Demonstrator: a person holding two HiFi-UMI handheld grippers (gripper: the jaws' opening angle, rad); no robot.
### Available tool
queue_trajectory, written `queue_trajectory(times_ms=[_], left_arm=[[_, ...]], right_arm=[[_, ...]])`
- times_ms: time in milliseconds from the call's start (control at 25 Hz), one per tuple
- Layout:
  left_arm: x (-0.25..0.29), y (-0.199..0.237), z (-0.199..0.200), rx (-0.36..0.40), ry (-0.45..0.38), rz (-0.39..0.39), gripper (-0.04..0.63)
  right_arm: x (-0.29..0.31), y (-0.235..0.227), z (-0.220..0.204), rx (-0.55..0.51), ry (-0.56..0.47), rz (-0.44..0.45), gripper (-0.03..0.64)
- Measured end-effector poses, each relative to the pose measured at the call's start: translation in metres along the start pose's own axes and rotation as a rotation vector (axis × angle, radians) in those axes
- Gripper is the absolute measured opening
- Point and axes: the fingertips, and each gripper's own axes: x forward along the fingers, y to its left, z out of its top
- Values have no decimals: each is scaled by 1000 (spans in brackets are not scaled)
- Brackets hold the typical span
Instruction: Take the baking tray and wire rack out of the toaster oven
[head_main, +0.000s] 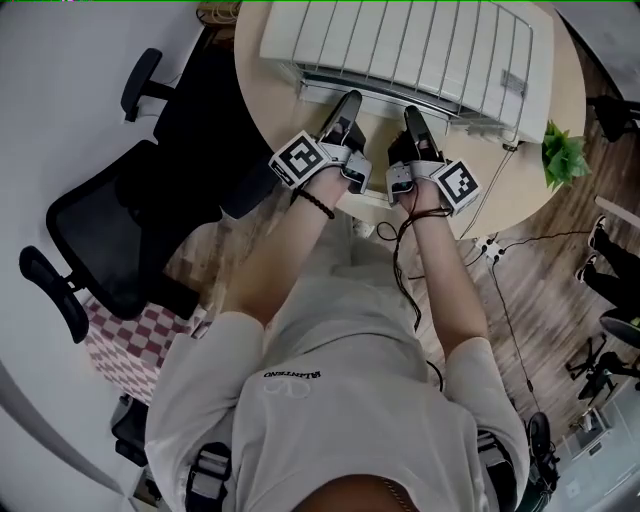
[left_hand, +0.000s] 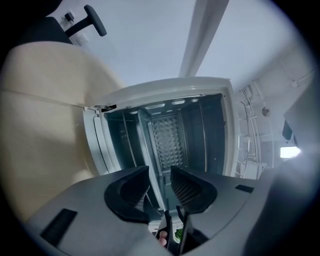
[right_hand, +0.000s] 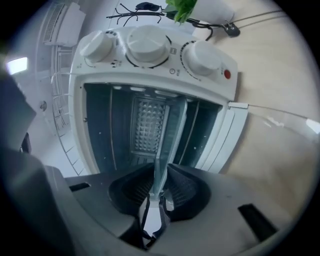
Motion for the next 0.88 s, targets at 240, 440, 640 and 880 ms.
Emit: queue_trajectory(times_ms=[240,440,640,880], left_arm=[[18,19,6,-45,-11,-4,140],[28,18,7,-62,-13,-15,140],[35,20,8,-64,-17,-27,138],[43,23,9,-97,-28,-41,120]], right_arm=[[22,-18,4,25,-32,-11,81],[30,-15,10,42,-67,27,81],[34,-18,19,70,-106,53,81],[39,-23,25,91,-141,61,81]])
